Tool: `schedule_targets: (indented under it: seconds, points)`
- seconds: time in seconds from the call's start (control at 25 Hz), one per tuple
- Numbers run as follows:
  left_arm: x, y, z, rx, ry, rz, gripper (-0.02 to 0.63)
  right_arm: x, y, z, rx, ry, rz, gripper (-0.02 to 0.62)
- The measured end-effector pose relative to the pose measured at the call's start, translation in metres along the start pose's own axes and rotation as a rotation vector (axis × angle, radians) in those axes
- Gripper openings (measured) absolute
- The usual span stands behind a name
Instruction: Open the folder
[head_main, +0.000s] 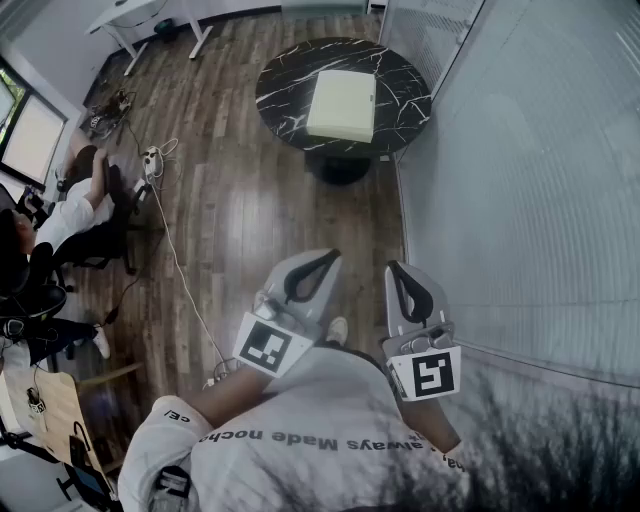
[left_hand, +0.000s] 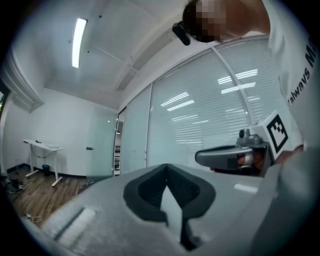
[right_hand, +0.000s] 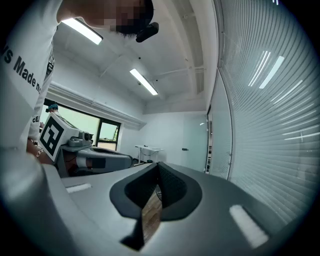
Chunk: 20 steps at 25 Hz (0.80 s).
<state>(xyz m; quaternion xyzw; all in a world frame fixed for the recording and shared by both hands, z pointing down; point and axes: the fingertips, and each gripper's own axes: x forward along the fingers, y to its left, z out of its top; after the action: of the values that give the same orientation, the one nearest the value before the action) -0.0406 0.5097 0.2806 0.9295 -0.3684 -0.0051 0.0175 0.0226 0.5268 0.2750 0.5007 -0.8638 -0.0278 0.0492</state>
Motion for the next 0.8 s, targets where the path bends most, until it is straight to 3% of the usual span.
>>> schedule_targets:
  seconds: [0.44, 0.8]
  points:
    - [0.037, -0.012, -0.009, 0.010, 0.005, 0.037, 0.003, -0.004, -0.042, -0.007, 0.029, -0.013, 0.047, 0.002]
    - [0.073, 0.038, -0.025, 0.034, 0.031, 0.071, 0.003, 0.054, -0.066, -0.027, 0.051, 0.017, 0.076, 0.002]
